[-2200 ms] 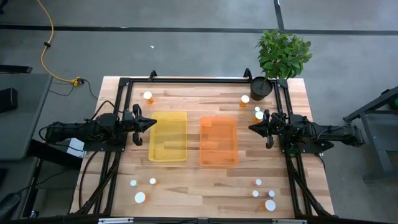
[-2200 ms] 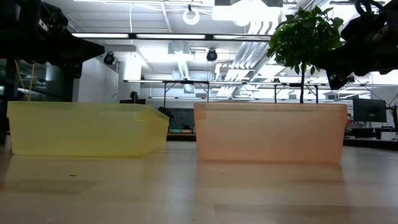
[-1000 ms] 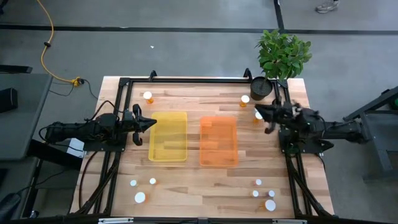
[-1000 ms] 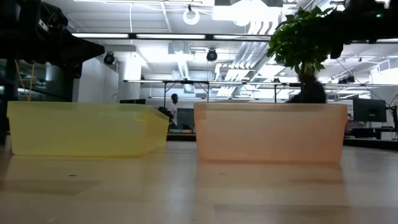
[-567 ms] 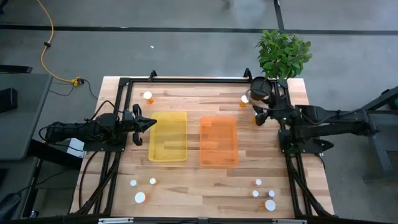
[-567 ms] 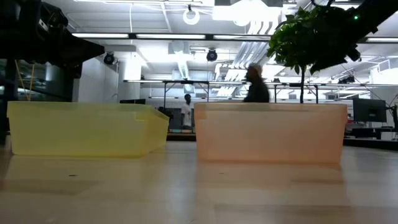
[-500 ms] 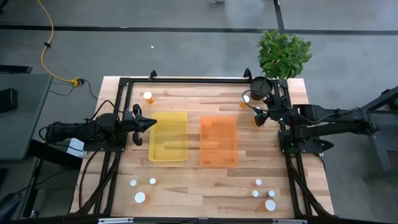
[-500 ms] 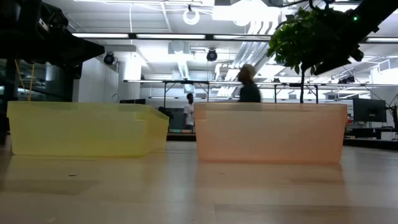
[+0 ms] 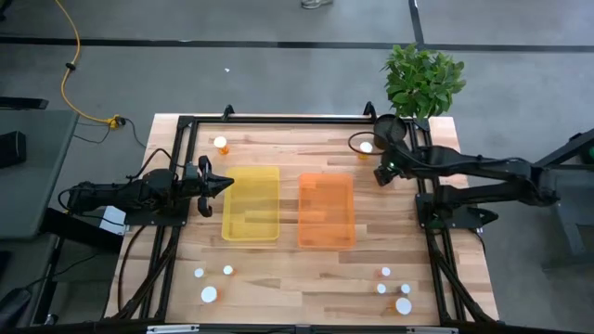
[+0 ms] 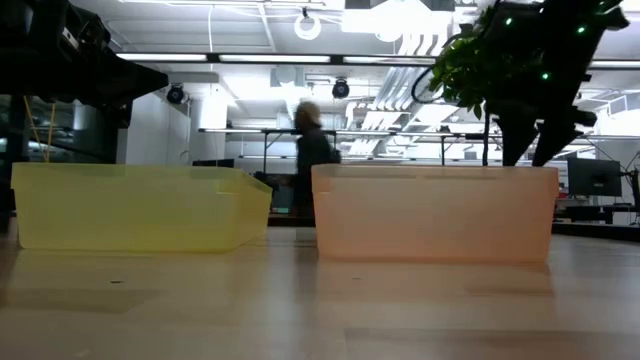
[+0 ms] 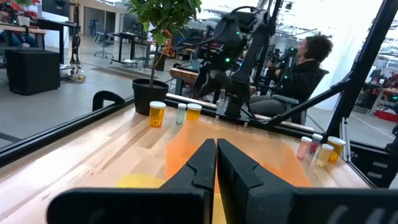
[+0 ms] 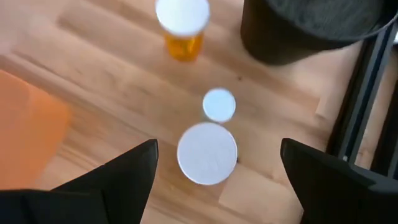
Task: Pick and place medicine bottles into bin by pill shape (circle, oval)
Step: Put the orange capsule bottle into the orange bin
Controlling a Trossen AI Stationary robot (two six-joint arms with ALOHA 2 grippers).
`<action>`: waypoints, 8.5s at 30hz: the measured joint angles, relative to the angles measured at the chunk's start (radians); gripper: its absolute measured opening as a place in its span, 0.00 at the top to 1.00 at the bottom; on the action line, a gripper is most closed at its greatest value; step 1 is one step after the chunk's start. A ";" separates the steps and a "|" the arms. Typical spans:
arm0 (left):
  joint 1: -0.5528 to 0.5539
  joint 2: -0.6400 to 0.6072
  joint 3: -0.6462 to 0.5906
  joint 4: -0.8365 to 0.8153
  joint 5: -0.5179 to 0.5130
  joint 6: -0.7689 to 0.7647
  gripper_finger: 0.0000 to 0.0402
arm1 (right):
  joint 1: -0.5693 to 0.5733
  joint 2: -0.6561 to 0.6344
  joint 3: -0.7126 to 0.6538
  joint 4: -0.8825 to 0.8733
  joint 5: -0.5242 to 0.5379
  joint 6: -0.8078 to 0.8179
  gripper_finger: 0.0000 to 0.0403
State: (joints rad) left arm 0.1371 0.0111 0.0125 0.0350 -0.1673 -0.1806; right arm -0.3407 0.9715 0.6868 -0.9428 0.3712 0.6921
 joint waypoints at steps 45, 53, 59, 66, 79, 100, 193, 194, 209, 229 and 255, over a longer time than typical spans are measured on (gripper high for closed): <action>0.000 0.000 0.000 0.000 0.000 0.000 0.99 | -0.137 0.279 0.000 0.047 -0.155 -0.154 0.53; 0.000 0.000 0.000 0.000 -0.002 0.001 0.99 | -0.079 0.225 0.127 -0.129 -0.302 -0.174 0.53; 0.000 0.000 0.000 0.000 -0.003 0.001 0.99 | 0.090 0.192 0.275 -0.047 -0.351 -0.196 0.54; 0.000 0.000 0.000 0.000 -0.003 0.001 0.99 | 0.271 0.315 0.450 0.042 -0.240 -0.196 0.54; 0.000 0.000 0.000 0.000 -0.003 0.001 0.99 | 0.272 0.732 0.583 -0.022 -0.207 -0.301 0.54; 0.000 0.000 0.000 0.000 -0.003 0.000 0.99 | 0.255 0.813 0.584 0.063 -0.180 -0.324 0.53; 0.681 1.113 0.677 -0.581 -0.309 -0.175 0.22 | 0.368 0.076 -0.290 1.530 -0.076 -0.599 0.39; 0.703 1.141 0.685 -0.588 -0.278 -0.186 0.22 | 0.368 0.076 -0.290 1.530 -0.076 -0.602 0.39; 0.782 1.284 0.696 -0.572 -0.141 -0.262 0.22 | 0.368 0.076 -0.290 1.524 -0.076 -0.595 0.39; 0.781 1.409 0.696 -0.550 -0.158 -0.289 0.28 | 0.368 0.076 -0.290 1.524 -0.075 -0.595 0.39; 0.726 1.391 0.974 -0.802 -0.129 -0.213 0.52 | 0.367 0.076 -0.290 1.523 -0.075 -0.595 0.39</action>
State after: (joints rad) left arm 0.8630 1.4026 0.9860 -0.7667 -0.2964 -0.3933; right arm 0.0266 1.0473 0.3969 0.5805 0.2958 0.0967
